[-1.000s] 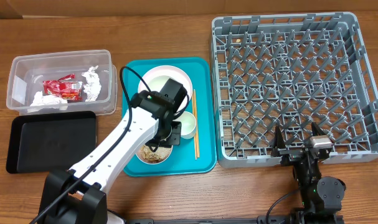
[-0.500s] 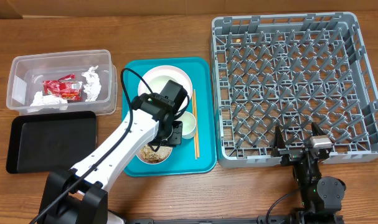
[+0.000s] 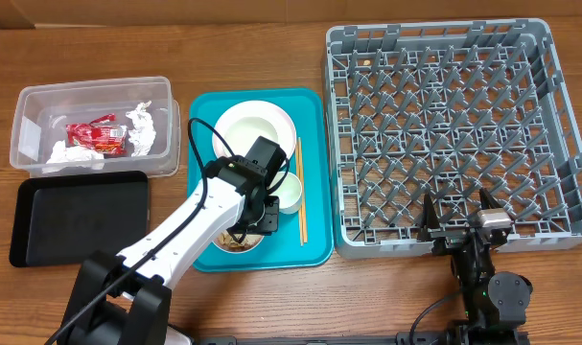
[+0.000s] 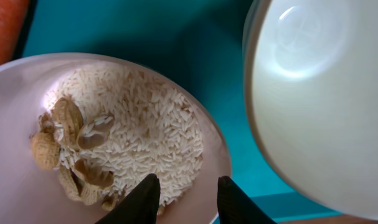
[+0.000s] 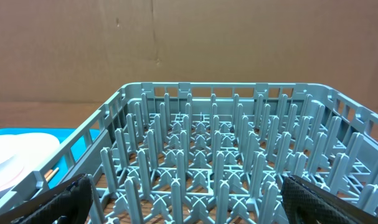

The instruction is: Sort waste into correct bins and load items into the dishwasher

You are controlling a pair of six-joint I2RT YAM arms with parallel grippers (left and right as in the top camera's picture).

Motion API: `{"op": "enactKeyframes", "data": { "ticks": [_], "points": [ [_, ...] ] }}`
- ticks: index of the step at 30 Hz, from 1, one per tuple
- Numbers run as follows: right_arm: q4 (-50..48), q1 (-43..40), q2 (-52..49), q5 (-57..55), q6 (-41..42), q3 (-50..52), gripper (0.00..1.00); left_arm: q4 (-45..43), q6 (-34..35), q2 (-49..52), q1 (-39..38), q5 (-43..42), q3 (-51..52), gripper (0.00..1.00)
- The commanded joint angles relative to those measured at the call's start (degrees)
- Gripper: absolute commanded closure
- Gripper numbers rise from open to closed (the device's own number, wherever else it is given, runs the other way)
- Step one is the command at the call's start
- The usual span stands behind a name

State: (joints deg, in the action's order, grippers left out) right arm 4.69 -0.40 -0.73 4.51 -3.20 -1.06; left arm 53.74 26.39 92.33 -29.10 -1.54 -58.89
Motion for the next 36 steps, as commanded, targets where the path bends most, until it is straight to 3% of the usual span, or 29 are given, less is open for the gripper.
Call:
{"op": "enactKeyframes", "data": {
  "ticks": [1, 13, 16, 17, 30, 36],
  "points": [
    [-0.26, -0.33, 0.57, 0.07, 0.24, 0.61, 0.0, -1.05, 0.61, -0.83, 0.2, -1.51, 1.25, 0.66],
    [-0.26, -0.33, 0.57, 0.09, 0.24, 0.61, 0.0, -1.73, 0.33, -0.83, 0.2, -1.46, 2.05, 0.67],
    [-0.26, -0.33, 0.57, 0.09, 0.24, 0.61, 0.0, -1.64, -2.01, -0.85, 0.24, -1.4, 2.03, 0.92],
    [-0.26, -0.33, 0.57, 0.09, 0.24, 0.61, 0.0, -1.22, -2.51, -0.9, 0.39, -1.33, 1.79, 0.96],
    [-0.26, -0.33, 0.57, 0.07, 0.24, 0.61, 0.0, 9.9, -4.59, -1.09, 1.62, 6.36, -8.15, 0.96],
    [-0.26, -0.33, 0.57, 0.07, 0.24, 0.61, 0.0, 12.9, -4.57, -1.09, 5.86, 9.46, -11.37, 0.96]
  ]
}}
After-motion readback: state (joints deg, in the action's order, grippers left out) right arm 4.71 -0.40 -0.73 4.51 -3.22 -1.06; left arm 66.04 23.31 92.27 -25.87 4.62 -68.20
